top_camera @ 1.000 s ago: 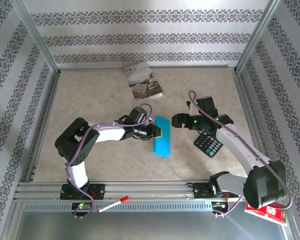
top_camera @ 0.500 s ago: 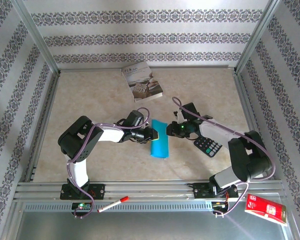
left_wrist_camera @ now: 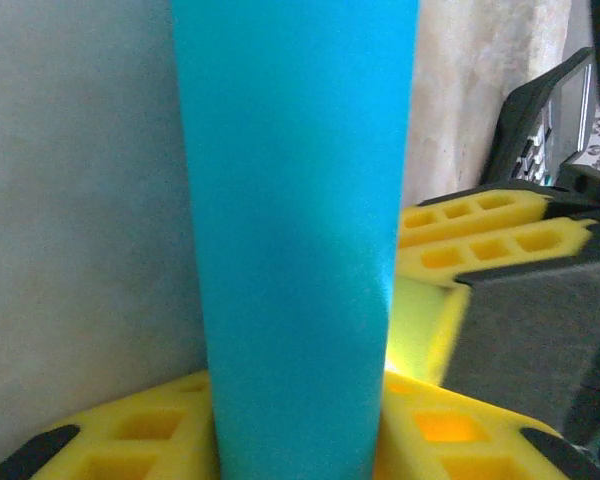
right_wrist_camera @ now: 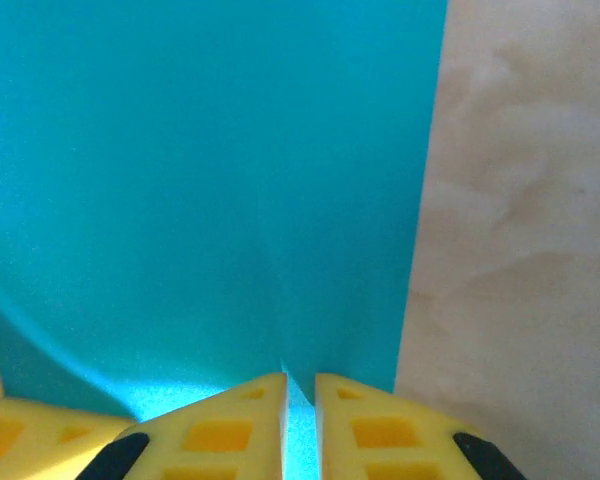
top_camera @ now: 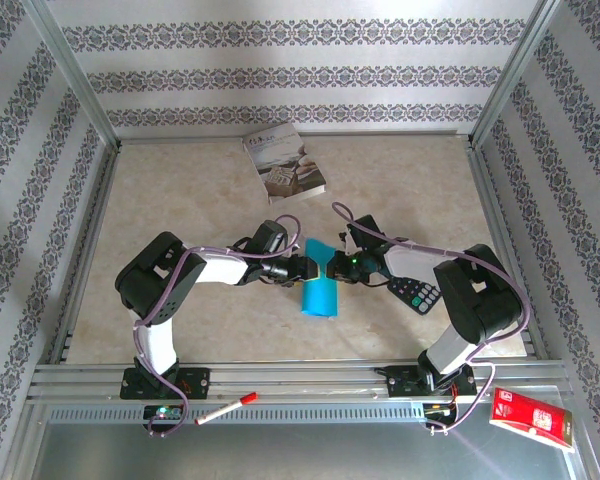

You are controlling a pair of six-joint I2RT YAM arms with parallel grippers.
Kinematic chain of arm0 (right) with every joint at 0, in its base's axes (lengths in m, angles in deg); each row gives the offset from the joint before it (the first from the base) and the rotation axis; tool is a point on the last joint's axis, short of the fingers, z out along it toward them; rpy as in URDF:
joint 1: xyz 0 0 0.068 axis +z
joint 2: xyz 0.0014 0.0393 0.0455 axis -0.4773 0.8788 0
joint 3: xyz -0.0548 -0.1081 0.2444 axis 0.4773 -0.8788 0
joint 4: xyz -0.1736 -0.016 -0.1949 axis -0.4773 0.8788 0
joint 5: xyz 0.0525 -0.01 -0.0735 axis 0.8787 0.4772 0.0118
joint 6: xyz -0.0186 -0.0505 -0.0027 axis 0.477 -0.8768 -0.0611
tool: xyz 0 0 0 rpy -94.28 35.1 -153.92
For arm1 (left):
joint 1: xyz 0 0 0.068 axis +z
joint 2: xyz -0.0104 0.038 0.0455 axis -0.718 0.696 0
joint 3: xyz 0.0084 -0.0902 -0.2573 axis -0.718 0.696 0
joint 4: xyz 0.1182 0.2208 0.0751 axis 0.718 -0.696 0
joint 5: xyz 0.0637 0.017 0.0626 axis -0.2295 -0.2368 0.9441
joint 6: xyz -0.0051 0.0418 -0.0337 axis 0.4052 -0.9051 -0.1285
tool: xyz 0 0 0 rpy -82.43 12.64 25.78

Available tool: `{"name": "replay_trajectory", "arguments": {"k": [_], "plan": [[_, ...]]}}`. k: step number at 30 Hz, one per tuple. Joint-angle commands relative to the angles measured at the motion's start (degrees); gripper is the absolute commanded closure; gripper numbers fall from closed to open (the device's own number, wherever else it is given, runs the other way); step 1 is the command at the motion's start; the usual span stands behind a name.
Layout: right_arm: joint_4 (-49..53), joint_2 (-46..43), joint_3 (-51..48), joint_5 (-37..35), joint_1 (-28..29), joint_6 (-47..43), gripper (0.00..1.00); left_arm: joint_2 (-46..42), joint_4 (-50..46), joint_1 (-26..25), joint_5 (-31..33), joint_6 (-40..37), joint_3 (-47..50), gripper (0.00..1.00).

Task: Fold a paper plane with a square sheet of paper (pick it up from the middle)
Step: First fold in half a square sheet of paper at the center of the table.

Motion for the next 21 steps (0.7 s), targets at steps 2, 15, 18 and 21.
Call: {"name": "replay_trajectory", "arguments": {"k": [2,15,18,21], "plan": [[-3.68,0.55,-2.50,-2.47,1.28,3.45,0.86,-0.87,-8.52,0.74,6.19,-4.18,0.03,0.56],[-10.12,1.36,-5.24,-3.82,3.49,9.60,0.87,-3.54,-19.73,-0.33,11.05,-6.00,-2.55,0.40],[-10.24,1.84,-4.95,-3.82,3.76,9.61,0.88,-3.51,-23.79,-0.69,13.48,-7.67,-3.81,0.41],[-10.22,2.20,-4.69,-3.81,3.84,9.69,0.89,-3.60,-27.65,-1.35,15.90,-9.31,-5.34,0.45]]}}
